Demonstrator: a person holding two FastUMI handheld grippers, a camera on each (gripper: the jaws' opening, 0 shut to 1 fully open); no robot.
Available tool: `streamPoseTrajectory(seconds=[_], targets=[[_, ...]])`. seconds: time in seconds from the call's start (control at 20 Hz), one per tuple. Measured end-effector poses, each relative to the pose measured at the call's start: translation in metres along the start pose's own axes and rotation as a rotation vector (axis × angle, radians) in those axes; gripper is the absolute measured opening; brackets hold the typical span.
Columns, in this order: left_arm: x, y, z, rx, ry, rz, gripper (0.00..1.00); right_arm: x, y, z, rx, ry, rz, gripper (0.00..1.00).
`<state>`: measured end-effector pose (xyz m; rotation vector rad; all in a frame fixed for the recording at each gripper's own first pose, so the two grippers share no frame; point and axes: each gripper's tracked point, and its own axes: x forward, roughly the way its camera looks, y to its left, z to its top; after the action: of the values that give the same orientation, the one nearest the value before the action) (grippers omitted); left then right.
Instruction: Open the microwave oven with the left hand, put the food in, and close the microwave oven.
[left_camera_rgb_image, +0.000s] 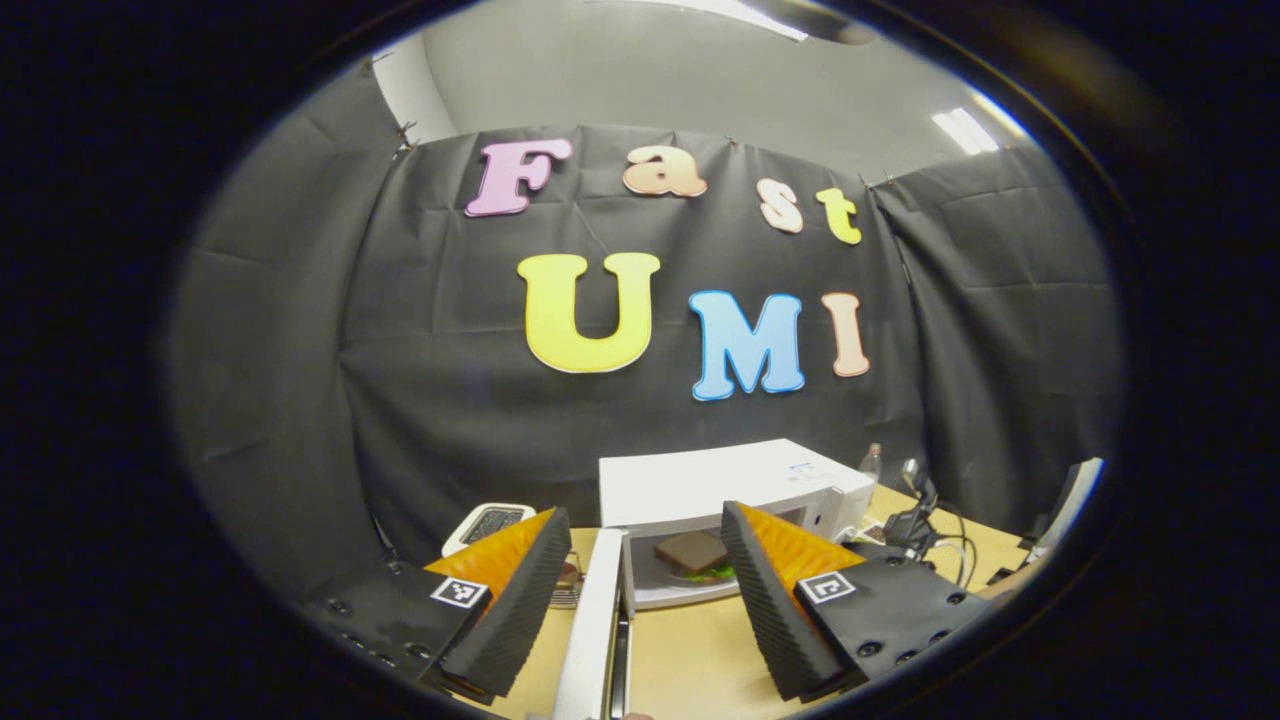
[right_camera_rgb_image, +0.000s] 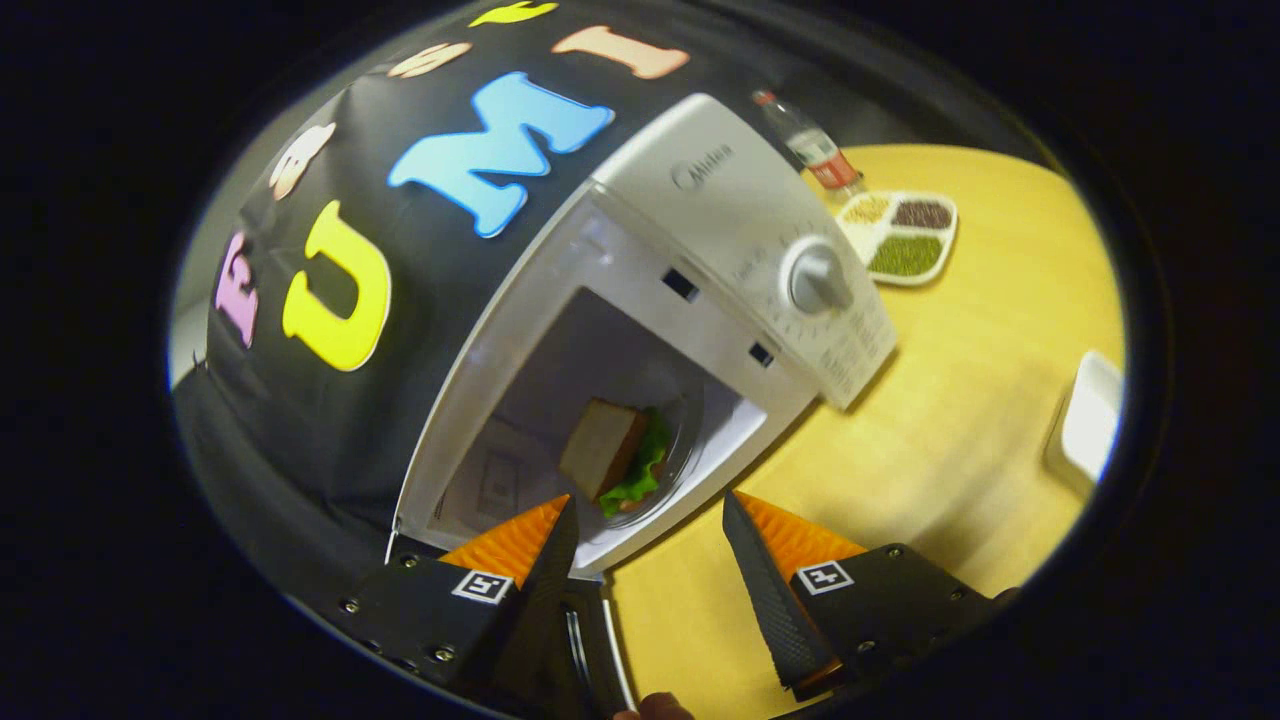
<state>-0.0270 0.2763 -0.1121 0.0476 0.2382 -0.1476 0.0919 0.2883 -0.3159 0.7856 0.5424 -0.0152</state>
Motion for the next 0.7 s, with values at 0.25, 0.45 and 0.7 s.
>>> streamPoseTrajectory(seconds=[0.25, 0.45, 0.7], targets=[[0.013, -0.014, -0.003, 0.017, -0.004, 0.014, 0.97, -0.068, 0.018, 0.071, -0.309, -0.169, 0.024, 0.87], [0.017, -0.029, 0.000, 0.036, -0.020, 0.025, 0.99, -0.133, 0.044, 0.120, -0.541, -0.318, 0.052, 0.87], [0.017, -0.056, 0.002, 0.043, -0.046, 0.032, 0.99, -0.191, 0.048, 0.144, -0.642, -0.396, 0.056, 0.87]])
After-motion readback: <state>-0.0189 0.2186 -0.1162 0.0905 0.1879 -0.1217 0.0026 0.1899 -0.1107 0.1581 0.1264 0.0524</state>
